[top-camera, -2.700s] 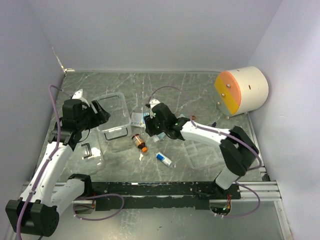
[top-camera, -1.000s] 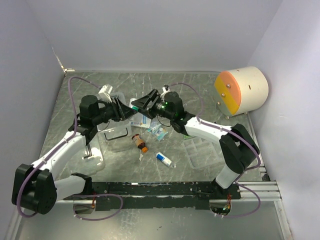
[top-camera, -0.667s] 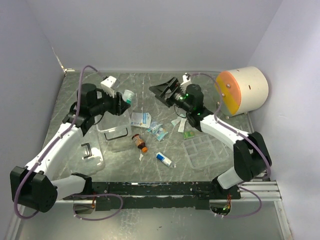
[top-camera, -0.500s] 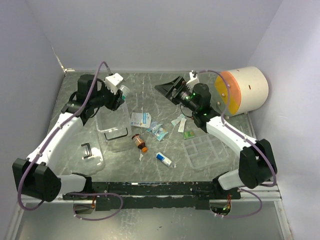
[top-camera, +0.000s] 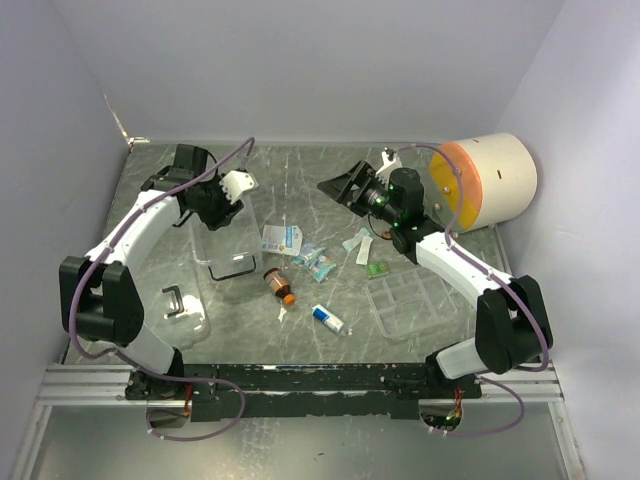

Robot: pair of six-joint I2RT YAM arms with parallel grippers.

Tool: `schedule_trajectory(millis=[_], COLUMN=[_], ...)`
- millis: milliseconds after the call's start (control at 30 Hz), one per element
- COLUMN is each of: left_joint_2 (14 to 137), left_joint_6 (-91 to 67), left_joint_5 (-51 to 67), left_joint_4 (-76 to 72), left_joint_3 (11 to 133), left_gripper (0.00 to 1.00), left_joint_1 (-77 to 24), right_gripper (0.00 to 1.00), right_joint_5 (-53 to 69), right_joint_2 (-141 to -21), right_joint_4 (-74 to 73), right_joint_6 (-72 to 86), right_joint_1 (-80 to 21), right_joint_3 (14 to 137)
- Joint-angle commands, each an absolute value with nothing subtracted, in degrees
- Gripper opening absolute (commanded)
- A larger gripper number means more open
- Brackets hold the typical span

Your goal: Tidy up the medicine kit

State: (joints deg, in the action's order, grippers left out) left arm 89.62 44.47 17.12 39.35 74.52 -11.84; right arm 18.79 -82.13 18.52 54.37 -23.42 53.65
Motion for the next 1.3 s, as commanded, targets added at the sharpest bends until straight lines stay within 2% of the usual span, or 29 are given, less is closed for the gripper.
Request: schedule_trajectory(millis=[0, 367, 467, 567, 733, 967, 1267], left_joint_2=[91.69, 100.06, 101.63, 101.72, 101.72, 103.62, 105.23], left_joint_6=[51.16, 55.35, 56.91, 58.07, 58.55, 56.51, 54.22], left_joint_5=[17.4, 7.18, 3.57, 0.78, 1.47, 4.46, 3.57], left_joint_4=[39.24, 29.91, 24.83, 18.73, 12.58, 11.8, 10.09], left_joint_3=[75.78, 75.92, 74.91, 71.55, 68.64, 69.37, 69.15], left_gripper=[0.52, 0.51, 0.47, 0.47, 0.52, 0.58, 0.74], left_joint_1=[-11.6, -12.07, -12.28, -12.88, -13.44, -13.71, -13.71], right_gripper=[0.76, 0.75, 0.75, 0.75, 0.75, 0.75, 0.75], right_joint_5=[19.12, 20.05, 20.06, 19.97, 20.14, 19.7, 19.45], right_joint_2=[-82.19, -83.09, -83.32, -83.8, -84.36, -84.21, -84.09], right_joint_4=[19.25, 20.04, 20.02, 19.6, 19.97, 19.88, 19.95], right_joint_6=[53.22, 53.57, 53.53, 52.82, 53.07, 52.91, 52.99], right_joint_1=[-23.15, -23.09, -23.11, -23.1, -23.18, -23.12, -23.1], right_joint_3=[52.87, 52.99, 53.17, 53.62, 53.95, 53.55, 53.19])
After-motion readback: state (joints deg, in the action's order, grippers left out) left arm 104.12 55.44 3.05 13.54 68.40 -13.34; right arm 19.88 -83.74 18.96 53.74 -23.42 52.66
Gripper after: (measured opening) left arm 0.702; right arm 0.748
